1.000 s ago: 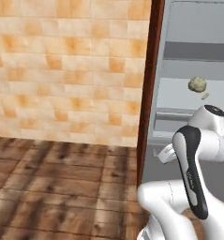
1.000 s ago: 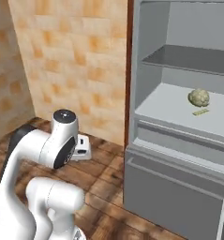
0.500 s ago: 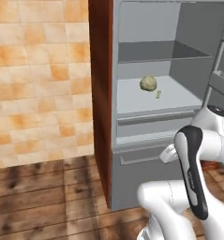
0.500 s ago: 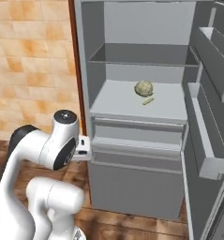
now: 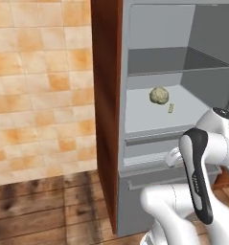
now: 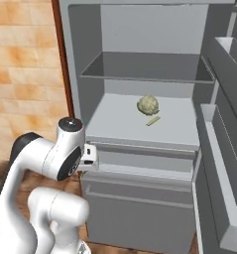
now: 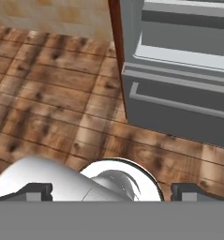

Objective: Pick the egg and butter from the fridge and place them by the bowl for mixing.

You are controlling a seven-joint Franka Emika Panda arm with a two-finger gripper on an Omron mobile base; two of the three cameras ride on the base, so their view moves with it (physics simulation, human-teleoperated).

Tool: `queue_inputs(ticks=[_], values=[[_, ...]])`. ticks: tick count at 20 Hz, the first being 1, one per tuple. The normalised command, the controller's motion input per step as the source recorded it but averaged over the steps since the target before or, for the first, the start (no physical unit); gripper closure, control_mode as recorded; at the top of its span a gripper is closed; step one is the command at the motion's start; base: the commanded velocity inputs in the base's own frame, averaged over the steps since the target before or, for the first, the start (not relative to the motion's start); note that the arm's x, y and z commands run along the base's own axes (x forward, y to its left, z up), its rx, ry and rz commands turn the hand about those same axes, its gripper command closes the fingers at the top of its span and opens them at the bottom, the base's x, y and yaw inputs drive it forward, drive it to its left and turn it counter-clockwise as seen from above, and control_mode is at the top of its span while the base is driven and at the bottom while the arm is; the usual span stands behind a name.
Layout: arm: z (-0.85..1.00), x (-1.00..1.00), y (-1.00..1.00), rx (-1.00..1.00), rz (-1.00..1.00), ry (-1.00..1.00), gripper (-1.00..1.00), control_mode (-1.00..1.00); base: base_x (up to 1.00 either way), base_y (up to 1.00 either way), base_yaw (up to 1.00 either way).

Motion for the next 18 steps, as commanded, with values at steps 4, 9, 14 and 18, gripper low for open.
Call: queue_inputs(ticks=[4,9,14,18], values=[[0.0,0.0,0.0,0.0,0.0,0.0,-1.0,1.0,0.45,-0.38,-0.02],[0.0,0.0,0.0,0.0,0.0,0.0,-1.0,1.0,0.26,-0.4,-0.19],[0.0,0.0,0.0,0.0,0.0,0.0,-1.0,1.0,0.48,-0.2,-0.11],[0.0,0.0,0.0,0.0,0.0,0.0,-1.0,1.0,0.61,-0.16,0.0]])
